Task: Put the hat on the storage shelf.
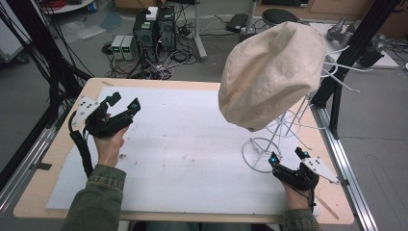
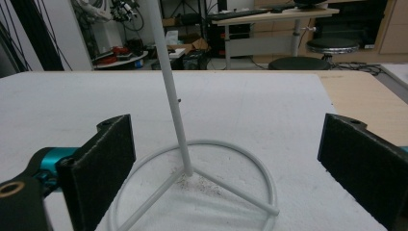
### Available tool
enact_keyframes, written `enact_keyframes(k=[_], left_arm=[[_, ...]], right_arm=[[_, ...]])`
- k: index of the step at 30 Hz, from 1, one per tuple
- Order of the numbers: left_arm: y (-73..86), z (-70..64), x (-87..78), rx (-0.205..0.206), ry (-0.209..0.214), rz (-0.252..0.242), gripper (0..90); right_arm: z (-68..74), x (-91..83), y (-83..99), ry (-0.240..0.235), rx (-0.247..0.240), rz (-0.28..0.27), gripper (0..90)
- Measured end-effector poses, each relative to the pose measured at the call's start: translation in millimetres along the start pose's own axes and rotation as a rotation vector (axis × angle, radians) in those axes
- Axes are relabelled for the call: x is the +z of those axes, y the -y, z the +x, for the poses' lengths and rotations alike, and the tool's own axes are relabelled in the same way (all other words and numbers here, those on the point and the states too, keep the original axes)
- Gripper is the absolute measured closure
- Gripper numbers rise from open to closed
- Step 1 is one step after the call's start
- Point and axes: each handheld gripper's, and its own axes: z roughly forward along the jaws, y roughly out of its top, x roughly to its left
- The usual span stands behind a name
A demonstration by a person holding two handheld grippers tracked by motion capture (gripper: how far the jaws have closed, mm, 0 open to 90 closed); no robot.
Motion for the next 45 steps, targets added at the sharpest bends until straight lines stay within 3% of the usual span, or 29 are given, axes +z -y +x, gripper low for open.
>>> enact_keyframes(k=[6,10,15,29,34,45], left_arm=[[11.9,8.5,-13.9,0.025,-0.088,0.04,21.9],[20.3,11.1,-22.5,0.039,-0.143,0.072,19.6],[28.1,12.6,-31.0,0.096,-0.199,0.104,19.0],[50.0,29.8,-72.7,0.051,-0.232,0.096,17.9],[65.6,33.2,-79.5,0.031,-0.243,0.085,17.9],[72.3,37.3,-84.9,0.027,-0.265,0.1,18.0]], right_arm=[[-0.5,-3.1,0.2,0.017,0.008,-0.002,4.9],[-1.5,-3.3,0.4,0.031,-0.016,-0.01,4.9],[-0.8,-4.0,0.5,0.033,-0.028,-0.008,4.9],[-2.1,-3.7,1.1,0.035,-0.02,-0.003,4.9],[-1.6,-4.4,1.1,0.037,-0.017,-0.005,4.9],[-2.0,-3.9,1.3,0.029,-0.012,-0.005,4.9]])
